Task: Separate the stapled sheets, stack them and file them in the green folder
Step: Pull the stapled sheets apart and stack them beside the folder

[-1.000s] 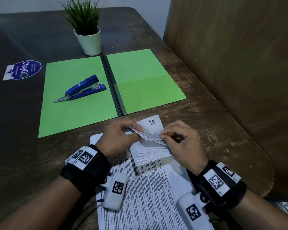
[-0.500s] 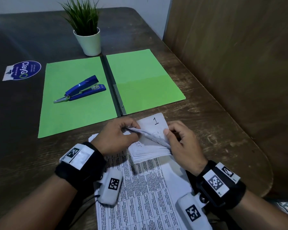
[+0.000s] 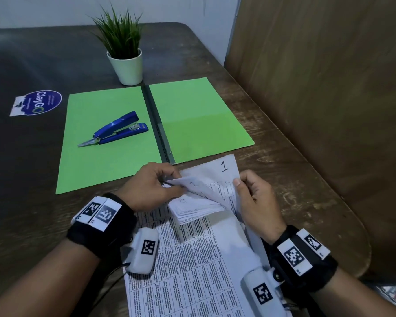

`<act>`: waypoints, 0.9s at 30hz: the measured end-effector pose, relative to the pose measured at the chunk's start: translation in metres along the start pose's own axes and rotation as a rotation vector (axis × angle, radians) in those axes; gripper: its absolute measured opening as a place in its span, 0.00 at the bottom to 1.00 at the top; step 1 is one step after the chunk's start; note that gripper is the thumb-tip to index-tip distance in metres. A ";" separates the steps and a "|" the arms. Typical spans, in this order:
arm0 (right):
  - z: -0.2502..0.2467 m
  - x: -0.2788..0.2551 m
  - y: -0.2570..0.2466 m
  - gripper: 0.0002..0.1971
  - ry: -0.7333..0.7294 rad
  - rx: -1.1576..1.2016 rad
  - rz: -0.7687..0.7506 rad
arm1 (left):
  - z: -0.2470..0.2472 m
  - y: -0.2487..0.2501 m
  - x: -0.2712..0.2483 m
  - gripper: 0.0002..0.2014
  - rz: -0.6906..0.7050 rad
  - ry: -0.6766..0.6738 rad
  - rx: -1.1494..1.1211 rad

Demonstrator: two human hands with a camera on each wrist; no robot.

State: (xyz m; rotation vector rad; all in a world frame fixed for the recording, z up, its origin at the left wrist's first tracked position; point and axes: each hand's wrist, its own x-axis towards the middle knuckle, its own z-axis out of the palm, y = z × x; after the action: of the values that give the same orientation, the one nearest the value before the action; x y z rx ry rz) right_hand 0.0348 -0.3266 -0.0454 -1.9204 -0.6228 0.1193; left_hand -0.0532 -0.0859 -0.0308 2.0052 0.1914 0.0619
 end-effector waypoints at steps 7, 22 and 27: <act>0.018 0.012 -0.006 0.07 -0.218 0.133 0.087 | -0.014 -0.001 -0.002 0.22 -0.015 -0.033 -0.062; -0.001 0.027 -0.020 0.13 -0.267 -0.105 0.007 | -0.043 -0.016 -0.033 0.04 -0.155 0.002 -0.100; -0.023 0.030 -0.005 0.27 -0.202 -0.135 0.092 | -0.045 -0.020 -0.029 0.27 -0.130 0.013 -0.081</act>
State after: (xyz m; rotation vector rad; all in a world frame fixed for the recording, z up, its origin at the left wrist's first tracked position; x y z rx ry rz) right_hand 0.0673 -0.3300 -0.0255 -2.0845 -0.6911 0.3414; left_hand -0.0898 -0.0422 -0.0286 1.9079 0.3219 -0.0006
